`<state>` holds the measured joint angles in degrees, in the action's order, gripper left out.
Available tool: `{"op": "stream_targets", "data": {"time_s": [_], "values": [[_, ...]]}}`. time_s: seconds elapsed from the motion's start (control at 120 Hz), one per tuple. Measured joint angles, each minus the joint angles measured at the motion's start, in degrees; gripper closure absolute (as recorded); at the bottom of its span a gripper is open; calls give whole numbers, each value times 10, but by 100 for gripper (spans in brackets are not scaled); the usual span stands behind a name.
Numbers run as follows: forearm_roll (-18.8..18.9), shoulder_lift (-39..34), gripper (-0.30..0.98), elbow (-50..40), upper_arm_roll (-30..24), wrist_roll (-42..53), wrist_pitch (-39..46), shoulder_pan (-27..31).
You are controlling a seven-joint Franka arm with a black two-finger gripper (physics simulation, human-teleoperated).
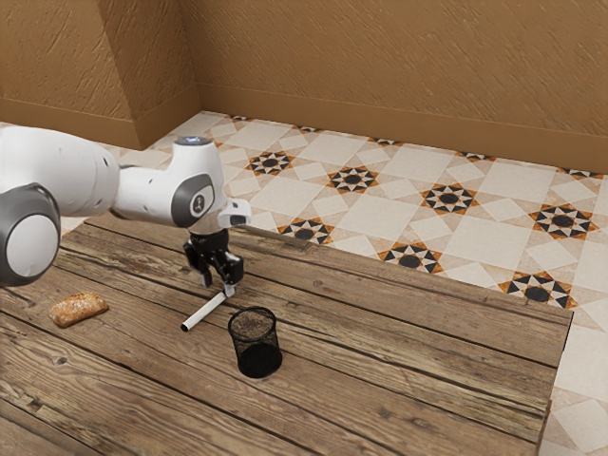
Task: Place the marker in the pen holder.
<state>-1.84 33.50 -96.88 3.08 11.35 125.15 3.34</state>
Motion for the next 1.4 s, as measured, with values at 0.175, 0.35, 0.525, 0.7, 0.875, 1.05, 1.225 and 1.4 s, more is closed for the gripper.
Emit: {"op": "stream_targets", "data": {"time_s": [0.175, 0.35, 0.525, 0.7, 0.875, 1.05, 1.225, 1.4], "values": [[-8, -1, 40, -1, 0, 6, 2, -3], [-15, -1, 47, -6, 0, 5, -1, -3], [-19, 0, 57, -7, 0, 3, -4, -1], [-23, 2, 66, -7, 0, -1, -4, -1], [-23, 0, 68, -7, 0, -4, -4, -4], [-17, -67, 74, -10, 1, -10, -30, -18], [-25, -262, 76, -130, 1, -16, -59, -86], [-41, -323, 78, -199, 3, -20, -29, -196]]}}
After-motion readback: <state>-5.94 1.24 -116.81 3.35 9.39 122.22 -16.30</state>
